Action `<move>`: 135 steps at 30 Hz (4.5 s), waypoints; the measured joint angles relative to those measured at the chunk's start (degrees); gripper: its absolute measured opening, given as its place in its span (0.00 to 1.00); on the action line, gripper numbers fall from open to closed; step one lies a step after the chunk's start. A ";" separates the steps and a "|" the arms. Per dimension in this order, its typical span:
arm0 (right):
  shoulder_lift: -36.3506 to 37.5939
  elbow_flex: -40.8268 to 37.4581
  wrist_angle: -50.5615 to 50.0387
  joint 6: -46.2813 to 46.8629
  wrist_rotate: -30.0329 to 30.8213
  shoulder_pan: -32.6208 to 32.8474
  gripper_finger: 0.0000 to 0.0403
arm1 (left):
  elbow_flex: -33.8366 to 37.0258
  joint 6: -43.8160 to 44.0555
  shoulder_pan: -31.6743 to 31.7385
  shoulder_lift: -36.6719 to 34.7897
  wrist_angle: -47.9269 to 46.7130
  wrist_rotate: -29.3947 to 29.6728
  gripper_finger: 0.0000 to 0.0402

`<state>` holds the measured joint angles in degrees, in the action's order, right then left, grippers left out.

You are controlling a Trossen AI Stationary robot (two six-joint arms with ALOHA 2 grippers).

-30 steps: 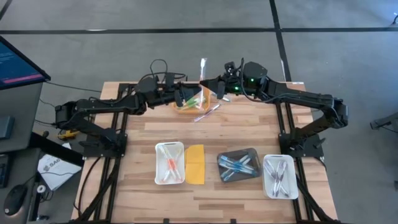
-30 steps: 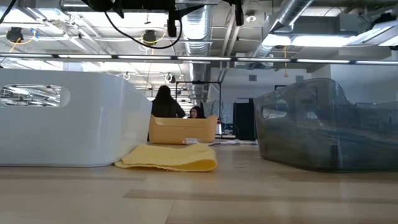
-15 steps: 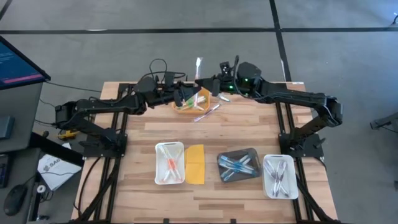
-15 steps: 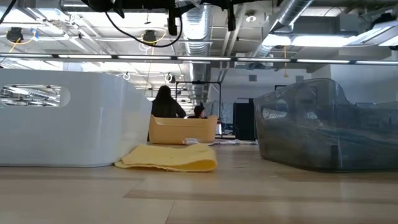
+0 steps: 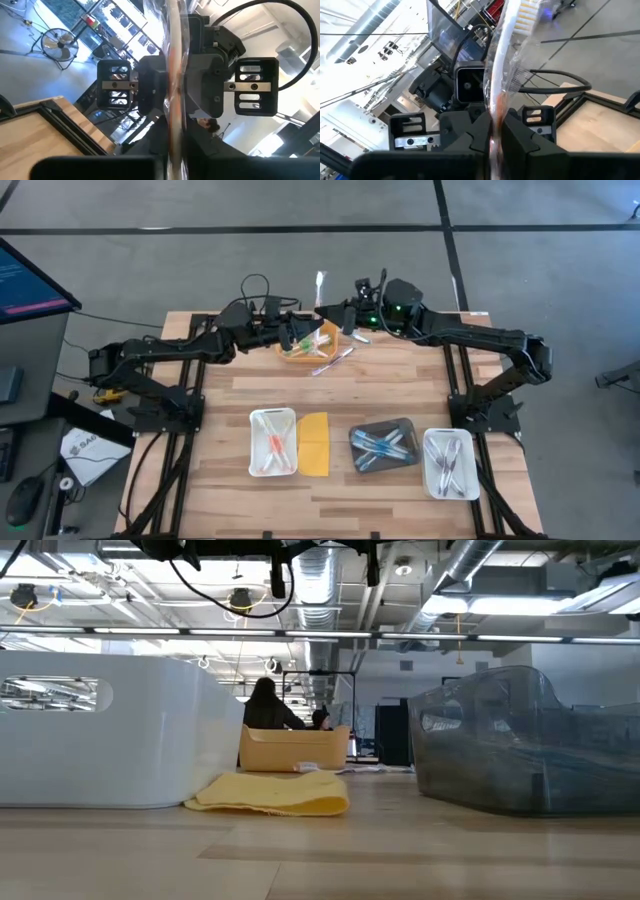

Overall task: Pick & Place Toothbrushes
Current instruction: Put the orange toothbrush into the left white bin, then put the purple toothbrush into the right white bin

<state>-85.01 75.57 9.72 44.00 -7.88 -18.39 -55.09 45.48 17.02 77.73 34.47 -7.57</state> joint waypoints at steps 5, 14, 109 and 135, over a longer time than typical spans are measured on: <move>0.00 0.00 -0.07 -0.45 -0.32 -0.02 0.15 | 0.00 0.02 0.03 0.00 0.06 -0.42 0.05; -0.01 0.00 -0.03 2.39 -1.30 -0.28 0.39 | 0.00 1.18 -0.12 -0.71 -0.25 -0.97 0.05; 33.16 0.00 -55.21 -20.72 -17.50 -0.42 0.82 | -0.02 43.34 -44.57 12.74 -70.98 16.62 0.05; 31.00 0.00 -56.08 -22.50 -17.52 -0.50 0.82 | 1.55 44.93 -44.42 2.12 -68.50 25.19 0.32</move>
<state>-54.01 75.57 -46.37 21.50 -25.40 -18.90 -53.54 90.41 -27.40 79.86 -34.03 17.62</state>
